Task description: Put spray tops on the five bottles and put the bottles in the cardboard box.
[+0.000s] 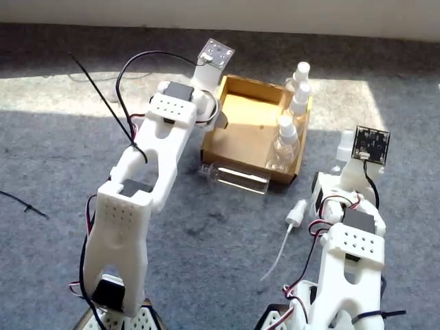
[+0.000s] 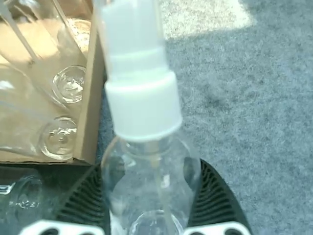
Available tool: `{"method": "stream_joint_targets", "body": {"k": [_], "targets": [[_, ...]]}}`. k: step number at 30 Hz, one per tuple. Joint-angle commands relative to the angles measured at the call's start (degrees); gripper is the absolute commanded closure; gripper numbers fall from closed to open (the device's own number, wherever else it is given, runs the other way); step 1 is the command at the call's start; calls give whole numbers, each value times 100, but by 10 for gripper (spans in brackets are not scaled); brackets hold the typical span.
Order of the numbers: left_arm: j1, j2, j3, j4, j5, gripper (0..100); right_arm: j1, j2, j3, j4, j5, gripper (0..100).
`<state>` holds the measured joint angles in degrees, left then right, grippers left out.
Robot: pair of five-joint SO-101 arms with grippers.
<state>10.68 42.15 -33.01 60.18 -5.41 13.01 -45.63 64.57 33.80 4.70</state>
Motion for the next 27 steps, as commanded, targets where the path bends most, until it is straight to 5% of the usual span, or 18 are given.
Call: {"method": "stream_joint_targets", "body": {"k": [1,27], "targets": [[92,-119,-295,26,44,811,-40,-92,-75,-110,62,994],[75,-110,-268,26,378,913,-40,-92,-84,-110,44,994]]}}
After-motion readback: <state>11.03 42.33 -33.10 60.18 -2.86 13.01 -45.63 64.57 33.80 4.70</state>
